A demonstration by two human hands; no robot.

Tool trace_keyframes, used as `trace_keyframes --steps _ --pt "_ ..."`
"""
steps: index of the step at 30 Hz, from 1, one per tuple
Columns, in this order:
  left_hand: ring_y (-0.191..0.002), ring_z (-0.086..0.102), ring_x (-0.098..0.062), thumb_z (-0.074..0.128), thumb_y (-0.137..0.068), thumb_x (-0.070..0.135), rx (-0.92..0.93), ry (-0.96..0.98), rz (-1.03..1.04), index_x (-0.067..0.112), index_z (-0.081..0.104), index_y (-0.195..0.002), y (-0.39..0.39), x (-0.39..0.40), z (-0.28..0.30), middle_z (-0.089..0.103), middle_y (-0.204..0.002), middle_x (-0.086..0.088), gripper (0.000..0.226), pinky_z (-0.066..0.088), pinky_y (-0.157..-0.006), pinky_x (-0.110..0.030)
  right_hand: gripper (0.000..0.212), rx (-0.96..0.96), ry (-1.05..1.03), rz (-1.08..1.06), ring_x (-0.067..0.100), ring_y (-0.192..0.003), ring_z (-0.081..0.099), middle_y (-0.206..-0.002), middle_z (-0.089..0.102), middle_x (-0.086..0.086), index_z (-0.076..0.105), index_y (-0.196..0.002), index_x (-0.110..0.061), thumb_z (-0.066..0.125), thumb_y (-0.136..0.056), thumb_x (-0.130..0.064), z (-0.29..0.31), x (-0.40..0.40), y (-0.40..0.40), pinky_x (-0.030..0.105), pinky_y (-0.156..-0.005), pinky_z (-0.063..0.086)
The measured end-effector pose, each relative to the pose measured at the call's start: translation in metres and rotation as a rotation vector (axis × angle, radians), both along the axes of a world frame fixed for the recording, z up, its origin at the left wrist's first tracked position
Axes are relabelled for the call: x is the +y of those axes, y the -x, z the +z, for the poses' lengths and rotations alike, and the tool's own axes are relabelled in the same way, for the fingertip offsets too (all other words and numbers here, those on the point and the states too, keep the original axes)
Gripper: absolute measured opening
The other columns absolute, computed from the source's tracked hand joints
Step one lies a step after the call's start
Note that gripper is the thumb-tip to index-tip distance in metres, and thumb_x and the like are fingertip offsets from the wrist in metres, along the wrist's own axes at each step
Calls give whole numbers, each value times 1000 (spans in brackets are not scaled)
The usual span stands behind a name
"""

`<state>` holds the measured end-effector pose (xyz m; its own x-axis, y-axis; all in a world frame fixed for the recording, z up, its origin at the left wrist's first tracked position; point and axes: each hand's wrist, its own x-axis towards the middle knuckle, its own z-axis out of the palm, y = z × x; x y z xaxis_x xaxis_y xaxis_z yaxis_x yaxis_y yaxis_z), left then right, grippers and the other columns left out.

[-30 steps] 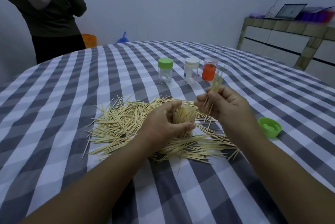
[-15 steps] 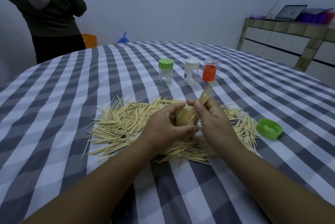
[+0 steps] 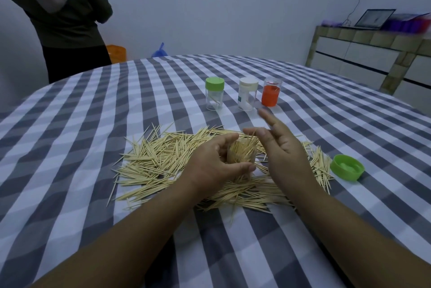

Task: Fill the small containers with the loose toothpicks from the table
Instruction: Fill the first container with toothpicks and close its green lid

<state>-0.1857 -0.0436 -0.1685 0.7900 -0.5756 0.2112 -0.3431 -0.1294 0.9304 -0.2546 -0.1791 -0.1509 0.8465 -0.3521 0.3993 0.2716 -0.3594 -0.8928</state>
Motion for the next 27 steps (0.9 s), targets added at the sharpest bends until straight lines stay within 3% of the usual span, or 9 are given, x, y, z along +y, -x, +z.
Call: trace_keyframes --steps 2,5,7,10,13,16,21,23,27 --pt "-90 68 -8 85 -66 18 -14 -5 2 23 56 -129 -1 0 -1 69 -101 5 70 56 -83 -29 25 5 62 36 -10 -111 53 -113 66 -13 58 -117 -38 50 -96 -25 -2 2 -1 5 -86 41" --pt "-72 63 1 83 -69 14 -37 -10 14 43 60 -106 -2 -1 0 67 -78 17 52 52 -73 -23 26 -18 257 -13 -7 -108 53 -103 62 -25 65 -105 -37 58 -93 -15 -7 5 -2 8 -92 37" --pt "-77 64 1 84 -68 21 -37 -21 17 36 61 -114 -1 -1 -1 68 -86 17 54 54 -76 -25 25 -30 323 -79 -4 -108 51 -97 58 -31 69 -104 -33 59 -92 -13 -9 5 -3 7 -93 33" --pt "-98 67 -12 86 -65 27 -41 -38 35 20 54 -132 -1 0 0 68 -110 2 75 55 -88 -36 21 18 292 -138 3 -110 50 -105 56 -20 71 -108 -25 57 -93 -18 -7 4 -4 5 -88 33" --pt "-99 67 -10 86 -66 20 -29 -32 38 17 53 -133 -1 0 1 67 -112 1 75 54 -90 -31 20 120 225 -91 2 -111 50 -117 56 -14 72 -105 -22 58 -92 -20 -2 0 -3 15 -87 36" --pt "-97 68 -10 86 -64 18 5 -30 37 16 52 -133 -2 0 0 68 -110 0 76 55 -88 -27 18 213 8 49 -2 -104 58 -110 65 -16 73 -101 -22 58 -91 -24 10 -7 2 16 -81 42" --pt "-98 67 -10 86 -63 17 27 -16 74 17 54 -131 -5 4 3 67 -110 0 75 54 -85 -21 23 299 -39 122 0 -106 60 -104 71 -13 67 -109 -32 52 -95 -23 16 -27 4 22 -84 45" --pt "-97 66 -9 85 -63 17 25 -20 94 18 54 -131 -7 6 5 67 -108 1 74 54 -82 -17 27 343 73 85 2 -108 59 -107 70 -13 65 -113 -31 51 -95 -15 16 -34 5 20 -85 43" --pt "-100 66 -11 84 -64 18 34 -23 113 17 53 -132 -8 6 6 67 -110 -2 74 53 -88 -21 49 603 680 -7 15 -127 46 -141 50 -4 48 -138 -27 45 -93 -8 3 -46 -2 28 -102 39"
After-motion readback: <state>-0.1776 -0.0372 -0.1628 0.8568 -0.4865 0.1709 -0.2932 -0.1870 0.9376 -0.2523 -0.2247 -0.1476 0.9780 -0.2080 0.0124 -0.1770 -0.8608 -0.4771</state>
